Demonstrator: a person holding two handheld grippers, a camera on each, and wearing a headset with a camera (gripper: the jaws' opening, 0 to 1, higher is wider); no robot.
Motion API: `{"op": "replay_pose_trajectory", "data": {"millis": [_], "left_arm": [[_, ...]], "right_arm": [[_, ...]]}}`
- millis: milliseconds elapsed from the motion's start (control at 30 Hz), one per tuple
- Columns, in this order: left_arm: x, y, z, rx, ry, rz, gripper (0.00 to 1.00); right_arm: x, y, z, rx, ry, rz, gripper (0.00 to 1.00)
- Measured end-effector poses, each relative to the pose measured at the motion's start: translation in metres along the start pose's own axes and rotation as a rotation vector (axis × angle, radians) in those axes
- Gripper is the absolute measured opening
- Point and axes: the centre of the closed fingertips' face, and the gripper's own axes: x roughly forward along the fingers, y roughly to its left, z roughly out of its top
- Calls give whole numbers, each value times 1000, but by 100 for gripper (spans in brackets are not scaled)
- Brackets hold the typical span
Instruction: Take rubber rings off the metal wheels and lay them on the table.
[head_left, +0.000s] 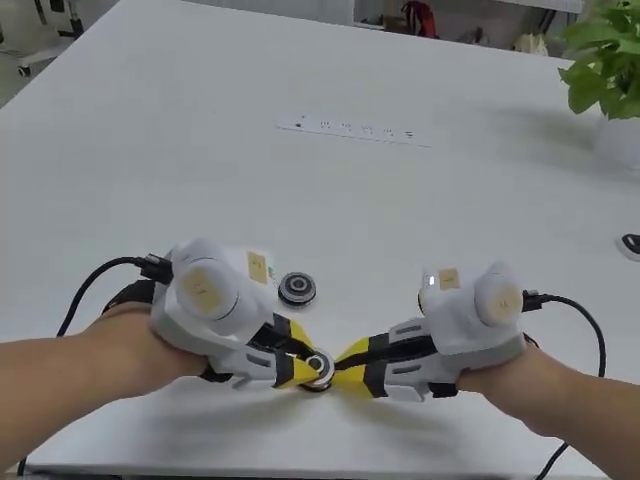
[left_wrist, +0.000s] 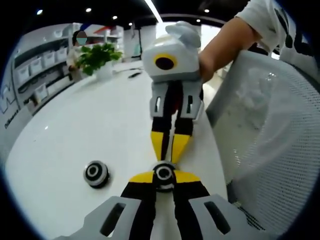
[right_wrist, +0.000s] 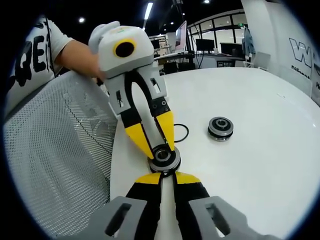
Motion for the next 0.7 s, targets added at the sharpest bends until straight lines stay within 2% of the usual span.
{"op": "replay_pose_trajectory", "data": {"millis": [700], "left_arm": [[-1,0,0,-5,8,6,12]], "right_arm": [[0,-1,0,55,7,4,3]]}}
